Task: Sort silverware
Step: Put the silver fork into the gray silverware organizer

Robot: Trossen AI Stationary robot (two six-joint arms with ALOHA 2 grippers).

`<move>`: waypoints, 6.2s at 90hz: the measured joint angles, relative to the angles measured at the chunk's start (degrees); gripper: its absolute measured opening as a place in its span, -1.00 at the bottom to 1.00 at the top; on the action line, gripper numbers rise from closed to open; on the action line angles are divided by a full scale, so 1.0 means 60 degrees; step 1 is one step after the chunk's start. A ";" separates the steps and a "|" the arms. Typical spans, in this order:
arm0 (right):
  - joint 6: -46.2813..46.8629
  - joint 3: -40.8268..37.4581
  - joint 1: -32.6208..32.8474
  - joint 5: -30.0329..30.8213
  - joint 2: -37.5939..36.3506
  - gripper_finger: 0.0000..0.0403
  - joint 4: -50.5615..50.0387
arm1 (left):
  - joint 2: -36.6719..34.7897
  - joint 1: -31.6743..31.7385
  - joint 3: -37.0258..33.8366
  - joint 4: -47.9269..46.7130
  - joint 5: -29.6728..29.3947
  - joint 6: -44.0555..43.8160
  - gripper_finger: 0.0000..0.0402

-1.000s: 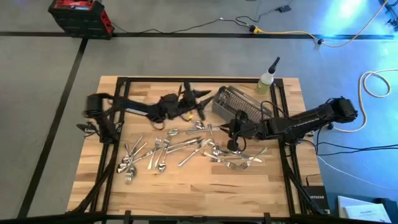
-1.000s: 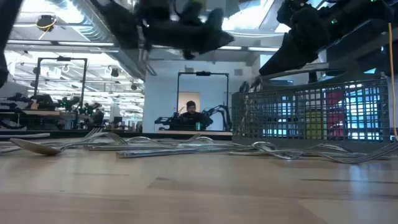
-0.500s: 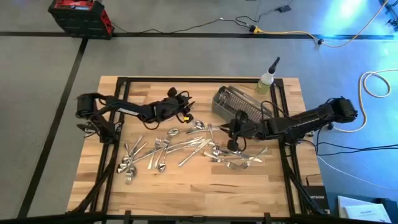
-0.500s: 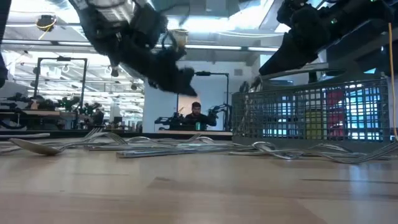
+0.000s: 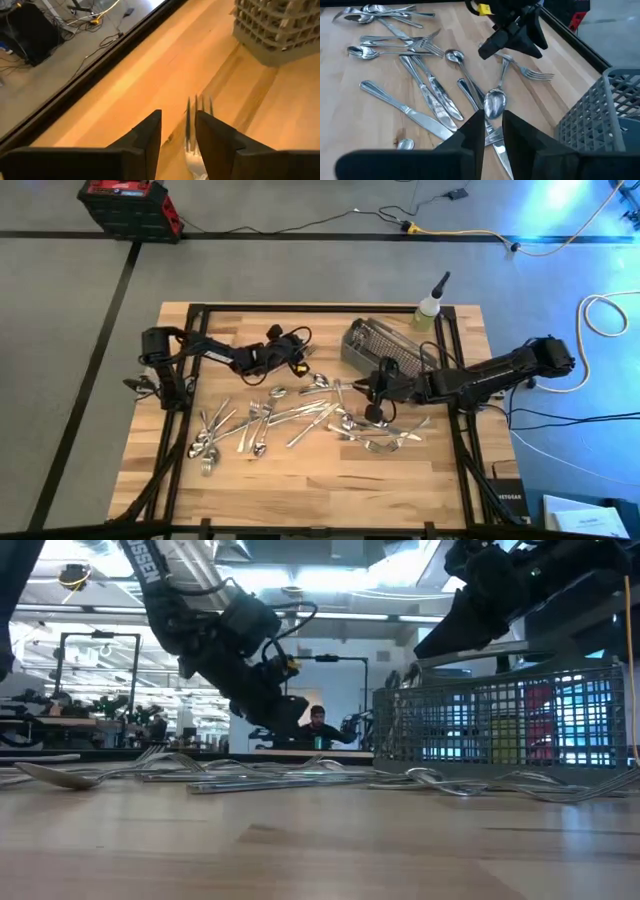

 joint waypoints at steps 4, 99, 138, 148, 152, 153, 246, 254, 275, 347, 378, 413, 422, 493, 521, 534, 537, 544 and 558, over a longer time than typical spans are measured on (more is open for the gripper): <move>0.0000 0.0000 0.0000 -0.0016 0.0000 -0.75 0.0001 | 0.0019 0.0042 0.0000 -0.0023 0.0004 -0.0109 -0.48; -0.0173 0.0004 0.0000 0.0151 0.0657 -0.75 0.0068 | 0.0019 0.0458 0.1905 -0.5618 0.1636 -0.1481 0.03; -0.0319 0.0004 0.0000 0.0151 0.1600 -0.75 0.0888 | 0.0019 0.0979 0.1902 -0.6033 0.2389 -0.0956 -0.06; -0.0369 0.0004 -0.0001 0.0148 0.1617 -0.75 0.1102 | 0.0039 0.1152 0.1898 -0.6026 0.2706 -0.0853 -0.25; -0.0372 0.0004 0.0000 0.0148 0.1617 -0.75 0.1133 | 0.0138 0.1181 0.1898 -0.5964 0.2851 -0.0837 -0.33; -0.0372 0.0004 0.0000 0.0148 0.1617 -0.75 0.1136 | 0.0159 0.1182 0.1898 -0.5960 0.2900 -0.0833 -0.35; 0.0011 0.1266 0.1293 0.1083 -0.1381 -0.75 -0.1718 | -0.1803 -0.0170 0.2182 -0.5265 0.2987 -0.1155 -0.99; 0.0430 0.0693 0.1461 0.1892 -0.2044 -0.75 -0.1189 | -0.1927 -0.0772 0.2178 -0.4667 0.2865 -0.1156 -0.99; 0.1171 -0.1497 0.1432 0.1874 -0.2316 -0.75 0.3681 | -0.1846 -0.2544 0.2175 -0.1935 0.1351 -0.0471 -0.99; 0.0182 -0.0416 0.0874 0.3264 0.1114 -0.44 0.6806 | -0.0976 -0.3719 0.2167 0.1340 -0.1804 0.1519 -1.00; -0.0077 -0.0164 0.0471 0.3758 0.1576 -0.28 0.7598 | -0.0979 -0.3774 0.2171 0.1403 -0.1789 0.1398 -1.00; 0.0424 -0.0164 -0.0028 0.3674 0.1698 -0.32 0.8071 | -0.0990 -0.3782 0.2171 0.1424 -0.1781 0.1449 -1.00; 0.0501 -0.0164 -0.0022 0.3678 0.1698 -0.43 0.8106 | -0.0990 -0.3781 0.2171 0.1422 -0.1781 0.1458 -1.00; 0.0417 -0.0171 -0.0022 0.3422 0.1698 -1.00 0.8267 | -0.0994 -0.3664 0.2175 0.1508 -0.1581 0.1131 -0.74; -0.0099 -0.0171 0.0000 0.3659 0.1551 -1.00 0.8263 | -0.0994 -0.3668 0.2175 0.1522 -0.1720 0.1584 -0.06; -0.0135 -0.0171 0.0004 0.3360 0.1149 -1.00 0.7928 | -0.0994 -0.3664 0.2175 0.1559 -0.2029 0.1666 0.18; -0.0135 -0.0171 0.0007 0.3339 0.1026 -1.00 0.7720 | -0.0994 -0.3664 0.2175 0.1562 -0.2092 0.1696 0.22; -0.0138 -0.0171 0.0104 0.3371 0.0675 -1.00 0.7090 | -0.0994 -0.3664 0.2175 0.1566 -0.2164 0.1794 0.29; -0.0363 -0.0171 0.0574 0.4256 -0.0315 -1.00 0.5544 | -0.0994 -0.3664 0.2175 0.1610 -0.2197 0.1782 0.33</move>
